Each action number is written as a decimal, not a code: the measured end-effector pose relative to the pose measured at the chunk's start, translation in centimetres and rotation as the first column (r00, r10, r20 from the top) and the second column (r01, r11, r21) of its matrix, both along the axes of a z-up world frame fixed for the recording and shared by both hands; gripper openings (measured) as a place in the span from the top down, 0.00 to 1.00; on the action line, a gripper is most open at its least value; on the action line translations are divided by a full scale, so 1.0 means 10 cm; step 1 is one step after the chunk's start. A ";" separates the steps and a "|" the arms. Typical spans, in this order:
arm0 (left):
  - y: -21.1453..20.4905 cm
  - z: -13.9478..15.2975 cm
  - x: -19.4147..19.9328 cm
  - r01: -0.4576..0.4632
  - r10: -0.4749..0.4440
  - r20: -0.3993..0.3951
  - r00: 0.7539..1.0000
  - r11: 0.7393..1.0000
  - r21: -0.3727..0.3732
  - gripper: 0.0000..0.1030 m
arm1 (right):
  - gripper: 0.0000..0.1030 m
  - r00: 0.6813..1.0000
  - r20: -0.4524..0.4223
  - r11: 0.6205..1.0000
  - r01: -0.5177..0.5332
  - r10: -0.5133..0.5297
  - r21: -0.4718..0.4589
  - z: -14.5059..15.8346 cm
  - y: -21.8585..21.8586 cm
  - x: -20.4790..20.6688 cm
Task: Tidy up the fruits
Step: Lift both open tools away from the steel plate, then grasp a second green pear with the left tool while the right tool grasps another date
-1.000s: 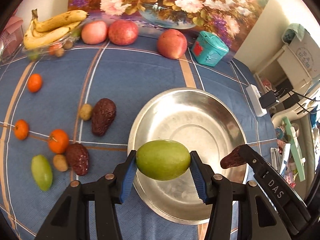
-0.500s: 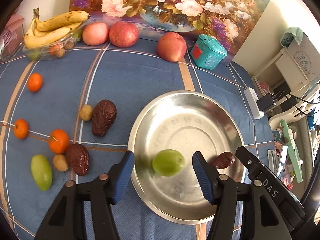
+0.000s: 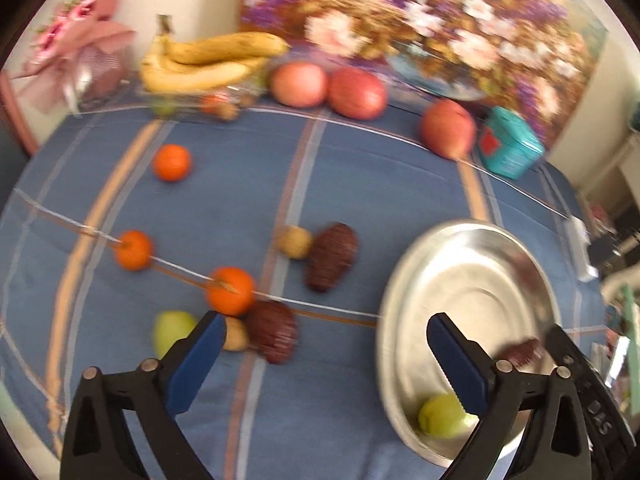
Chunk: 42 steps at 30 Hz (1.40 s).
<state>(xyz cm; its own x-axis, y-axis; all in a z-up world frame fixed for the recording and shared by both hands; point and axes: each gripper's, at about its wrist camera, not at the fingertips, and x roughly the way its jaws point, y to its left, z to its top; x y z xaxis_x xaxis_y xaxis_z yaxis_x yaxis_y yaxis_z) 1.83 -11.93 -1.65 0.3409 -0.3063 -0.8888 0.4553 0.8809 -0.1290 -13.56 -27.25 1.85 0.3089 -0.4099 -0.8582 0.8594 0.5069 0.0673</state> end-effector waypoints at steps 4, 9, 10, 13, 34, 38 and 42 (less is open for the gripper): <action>0.18 0.03 0.09 -0.075 0.072 0.080 0.994 0.996 0.041 0.00 | 0.11 0.999 -0.009 0.999 -0.031 0.031 -0.023 0.00 0.06 0.06; 0.33 0.05 0.16 -0.097 0.078 0.191 0.979 0.991 0.091 0.00 | 0.11 0.998 -0.007 0.997 -0.067 0.067 -0.045 0.00 0.14 0.11; 0.34 0.06 0.15 -0.096 0.076 0.201 0.977 0.991 0.094 0.00 | 0.11 0.997 -0.005 0.996 -0.072 0.072 -0.046 -0.01 0.14 0.12; 0.41 0.07 0.18 -0.097 0.074 0.219 0.973 0.991 0.094 0.00 | 0.11 0.996 0.000 0.995 -0.089 0.089 -0.054 -0.01 0.17 0.16; 1.09 0.07 0.57 -0.207 0.206 0.142 0.968 0.978 -0.008 0.00 | 0.11 0.897 0.190 0.906 -0.418 0.399 0.070 -0.08 0.76 0.77; 1.26 0.06 0.62 -0.240 0.241 0.109 0.964 0.970 -0.029 0.00 | 0.21 0.868 0.223 0.879 -0.470 0.444 0.078 -0.08 0.90 0.89; 1.38 0.00 0.67 -0.280 0.283 0.051 0.958 0.959 -0.050 0.01 | 0.35 0.844 0.234 0.849 -0.516 0.483 0.110 -0.15 1.03 1.04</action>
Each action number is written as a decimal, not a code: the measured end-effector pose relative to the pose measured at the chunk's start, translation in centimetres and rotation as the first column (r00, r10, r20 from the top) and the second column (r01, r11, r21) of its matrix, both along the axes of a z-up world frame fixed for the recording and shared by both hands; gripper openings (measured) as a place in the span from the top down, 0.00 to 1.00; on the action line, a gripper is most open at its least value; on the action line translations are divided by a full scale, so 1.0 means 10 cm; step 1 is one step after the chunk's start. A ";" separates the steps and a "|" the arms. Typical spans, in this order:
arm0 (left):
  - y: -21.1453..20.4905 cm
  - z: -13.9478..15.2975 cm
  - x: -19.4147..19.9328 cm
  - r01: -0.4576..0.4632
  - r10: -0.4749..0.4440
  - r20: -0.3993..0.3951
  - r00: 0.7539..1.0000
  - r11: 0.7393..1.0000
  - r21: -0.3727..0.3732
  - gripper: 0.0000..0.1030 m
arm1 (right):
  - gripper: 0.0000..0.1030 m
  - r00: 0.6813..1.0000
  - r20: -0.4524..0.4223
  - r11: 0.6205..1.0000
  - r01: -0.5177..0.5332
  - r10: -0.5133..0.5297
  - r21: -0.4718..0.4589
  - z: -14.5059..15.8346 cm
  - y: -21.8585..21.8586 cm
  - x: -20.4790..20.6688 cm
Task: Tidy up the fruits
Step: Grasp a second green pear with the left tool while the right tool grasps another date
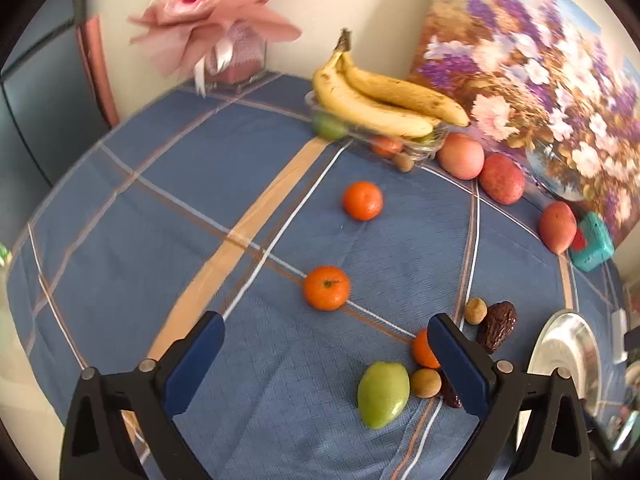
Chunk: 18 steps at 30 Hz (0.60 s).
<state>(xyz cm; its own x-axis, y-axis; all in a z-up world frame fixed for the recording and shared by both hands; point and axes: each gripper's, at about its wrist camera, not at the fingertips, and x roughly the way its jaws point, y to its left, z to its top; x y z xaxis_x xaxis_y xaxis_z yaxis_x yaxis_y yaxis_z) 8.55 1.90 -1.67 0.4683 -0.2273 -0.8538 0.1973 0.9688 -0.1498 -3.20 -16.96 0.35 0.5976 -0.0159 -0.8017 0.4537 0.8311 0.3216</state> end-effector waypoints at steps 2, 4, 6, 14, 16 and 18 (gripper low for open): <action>0.03 -0.06 0.02 -0.006 0.004 -0.048 0.999 0.999 -0.039 0.01 | 0.39 0.999 -0.004 0.999 -0.041 0.041 0.016 -0.06 0.08 0.10; 0.02 -0.16 0.04 -0.001 -0.007 -0.104 0.995 0.998 -0.070 0.08 | 0.41 0.997 -0.014 0.997 -0.069 0.069 0.025 -0.12 0.15 0.18; -0.02 -0.26 0.04 0.012 -0.025 -0.151 0.988 0.996 -0.087 0.09 | 0.41 0.994 -0.041 0.995 -0.098 0.099 0.027 -0.22 0.22 0.27; -0.08 -0.56 0.03 0.000 -0.037 -0.288 0.957 0.992 -0.127 0.13 | 0.46 0.990 -0.110 0.992 -0.082 0.092 0.092 -0.58 0.19 0.40; -0.08 -0.62 0.03 -0.016 -0.038 -0.328 0.944 0.987 -0.160 0.14 | 0.46 0.990 -0.107 0.993 -0.081 0.090 0.082 -0.57 0.18 0.42; -0.06 -0.66 0.01 -0.027 -0.033 -0.346 0.938 0.986 -0.166 0.18 | 0.47 0.991 -0.096 0.993 -0.081 0.089 0.084 -0.57 0.18 0.44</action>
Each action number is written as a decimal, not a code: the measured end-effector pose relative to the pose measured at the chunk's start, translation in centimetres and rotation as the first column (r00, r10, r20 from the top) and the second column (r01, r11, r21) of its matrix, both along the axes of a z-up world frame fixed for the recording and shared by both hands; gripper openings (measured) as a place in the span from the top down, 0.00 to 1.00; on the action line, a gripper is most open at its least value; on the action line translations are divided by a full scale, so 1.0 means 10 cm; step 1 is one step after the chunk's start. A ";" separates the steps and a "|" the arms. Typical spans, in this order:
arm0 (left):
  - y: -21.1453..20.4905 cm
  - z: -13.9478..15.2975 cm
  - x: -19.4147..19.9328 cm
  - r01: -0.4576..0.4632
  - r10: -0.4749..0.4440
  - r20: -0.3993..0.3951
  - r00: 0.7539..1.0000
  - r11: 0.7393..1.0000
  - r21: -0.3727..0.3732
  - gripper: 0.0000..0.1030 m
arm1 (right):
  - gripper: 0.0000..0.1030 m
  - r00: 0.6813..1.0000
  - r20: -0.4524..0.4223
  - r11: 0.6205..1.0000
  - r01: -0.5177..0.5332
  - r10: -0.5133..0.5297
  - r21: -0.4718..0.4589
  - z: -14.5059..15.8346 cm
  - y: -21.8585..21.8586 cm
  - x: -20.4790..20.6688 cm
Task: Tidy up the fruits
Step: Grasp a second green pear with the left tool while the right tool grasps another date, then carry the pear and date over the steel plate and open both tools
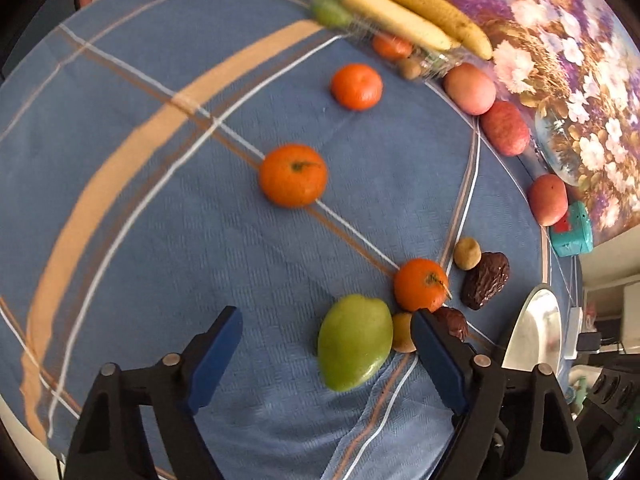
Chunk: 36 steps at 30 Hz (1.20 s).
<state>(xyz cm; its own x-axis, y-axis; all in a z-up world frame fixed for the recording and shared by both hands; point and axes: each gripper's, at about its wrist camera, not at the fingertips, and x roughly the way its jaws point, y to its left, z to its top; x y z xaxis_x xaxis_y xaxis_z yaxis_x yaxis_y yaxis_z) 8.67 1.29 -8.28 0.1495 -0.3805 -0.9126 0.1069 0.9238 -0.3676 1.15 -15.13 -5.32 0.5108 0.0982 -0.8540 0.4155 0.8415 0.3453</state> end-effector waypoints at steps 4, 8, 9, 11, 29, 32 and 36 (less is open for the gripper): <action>-0.02 0.00 0.00 0.000 0.000 -0.006 1.000 1.000 0.010 0.26 | 0.56 1.000 -0.002 1.000 -0.005 0.005 -0.006 0.00 0.03 0.01; -0.04 0.03 -0.01 0.007 -0.007 -0.008 1.000 1.000 -0.010 0.35 | 0.70 1.000 -0.004 1.000 0.010 -0.010 0.000 -0.01 -0.01 -0.01; -0.03 0.04 -0.02 0.011 -0.011 -0.008 1.000 1.000 -0.011 0.38 | 0.70 1.000 -0.003 1.000 0.013 -0.013 0.010 -0.01 -0.02 -0.02; -0.07 0.03 -0.02 0.025 -0.025 -0.013 1.000 0.999 -0.022 0.44 | 0.70 1.000 -0.003 1.000 0.018 -0.018 0.014 -0.01 -0.03 -0.04; -0.04 0.18 0.03 0.001 0.001 0.037 0.999 0.999 -0.051 0.59 | 0.70 0.998 0.022 0.998 0.063 -0.063 0.016 0.32 -0.03 -0.36; -0.03 0.29 0.03 -0.001 0.005 0.078 0.997 0.999 -0.054 0.59 | 0.70 0.997 0.031 0.997 0.077 -0.077 0.008 0.41 -0.07 -0.42; -0.10 0.43 0.00 0.026 -0.019 0.126 0.992 0.998 -0.059 0.59 | 0.70 0.994 0.021 0.994 0.107 -0.107 -0.035 0.50 -0.13 -0.48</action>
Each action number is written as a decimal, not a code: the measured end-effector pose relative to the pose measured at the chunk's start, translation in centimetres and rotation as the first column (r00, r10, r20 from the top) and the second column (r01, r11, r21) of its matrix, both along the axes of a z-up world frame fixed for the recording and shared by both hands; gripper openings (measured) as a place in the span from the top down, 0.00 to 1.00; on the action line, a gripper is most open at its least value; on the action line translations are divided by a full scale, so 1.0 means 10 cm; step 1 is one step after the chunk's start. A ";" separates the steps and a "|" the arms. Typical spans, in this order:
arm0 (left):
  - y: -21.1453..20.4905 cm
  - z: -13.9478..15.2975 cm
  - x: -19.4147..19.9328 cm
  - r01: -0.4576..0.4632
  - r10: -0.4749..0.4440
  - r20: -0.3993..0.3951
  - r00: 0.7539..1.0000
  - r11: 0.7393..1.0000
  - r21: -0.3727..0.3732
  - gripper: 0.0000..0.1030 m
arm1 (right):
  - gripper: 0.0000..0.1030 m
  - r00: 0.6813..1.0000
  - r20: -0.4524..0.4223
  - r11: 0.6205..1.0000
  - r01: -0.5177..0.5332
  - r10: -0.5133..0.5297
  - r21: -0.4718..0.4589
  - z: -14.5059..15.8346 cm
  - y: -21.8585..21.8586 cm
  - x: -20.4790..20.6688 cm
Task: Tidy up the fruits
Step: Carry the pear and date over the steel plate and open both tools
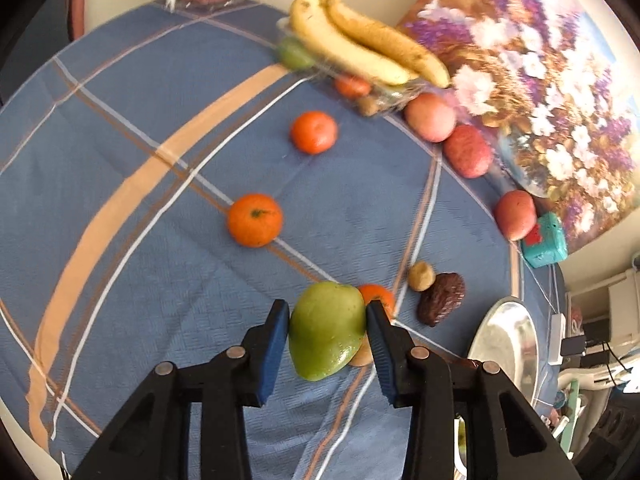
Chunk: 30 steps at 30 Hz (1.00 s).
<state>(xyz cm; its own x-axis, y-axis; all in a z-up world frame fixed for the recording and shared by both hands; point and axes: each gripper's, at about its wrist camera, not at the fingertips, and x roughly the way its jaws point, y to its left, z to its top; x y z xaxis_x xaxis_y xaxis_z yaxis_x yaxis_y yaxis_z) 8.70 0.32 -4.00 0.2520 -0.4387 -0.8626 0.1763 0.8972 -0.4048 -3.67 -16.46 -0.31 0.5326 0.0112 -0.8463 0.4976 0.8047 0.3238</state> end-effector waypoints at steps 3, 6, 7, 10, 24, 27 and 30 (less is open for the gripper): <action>-0.09 0.10 -0.04 0.032 -0.032 0.037 0.999 0.999 -0.008 0.59 | 0.70 0.999 -0.002 0.999 0.038 -0.038 -0.016 0.07 -0.11 -0.07; -0.24 0.18 -0.10 0.076 -0.075 0.070 0.995 0.997 -0.016 0.59 | 0.70 0.995 -0.026 0.994 0.091 -0.093 -0.064 0.12 -0.25 -0.16; -0.29 0.20 -0.13 0.094 -0.093 0.081 0.992 0.995 -0.020 0.59 | 0.70 0.993 -0.033 0.990 0.112 -0.115 -0.083 0.13 -0.32 -0.20; -0.46 0.25 -0.24 0.166 -0.163 0.110 0.981 0.986 -0.018 0.59 | 0.70 0.980 -0.057 0.974 0.185 -0.193 -0.128 0.14 -0.52 -0.33; -1.60 0.19 -1.16 0.561 -0.580 0.253 0.774 0.814 0.152 0.59 | 0.69 0.894 -0.108 0.900 0.427 -0.435 -0.088 -0.01 -1.08 -0.84; -1.73 0.14 -1.28 0.604 -0.634 0.267 0.726 0.773 0.192 0.59 | 0.69 0.895 -0.111 0.902 0.424 -0.431 -0.085 -0.02 -1.08 -0.85; -1.76 0.18 -1.33 0.616 -0.649 0.288 0.704 0.760 0.208 0.58 | 0.69 0.893 -0.120 0.901 0.427 -0.434 -0.079 -0.03 -1.08 -0.85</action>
<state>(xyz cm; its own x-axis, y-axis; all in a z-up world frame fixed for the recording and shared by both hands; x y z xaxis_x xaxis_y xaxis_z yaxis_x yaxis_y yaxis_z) -4.56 -17.25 -2.22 0.2124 -0.5240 -0.8248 0.8200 0.5546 -0.1412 -12.19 -27.28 -0.58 0.3594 -0.2375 -0.9025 0.8344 0.5148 0.1968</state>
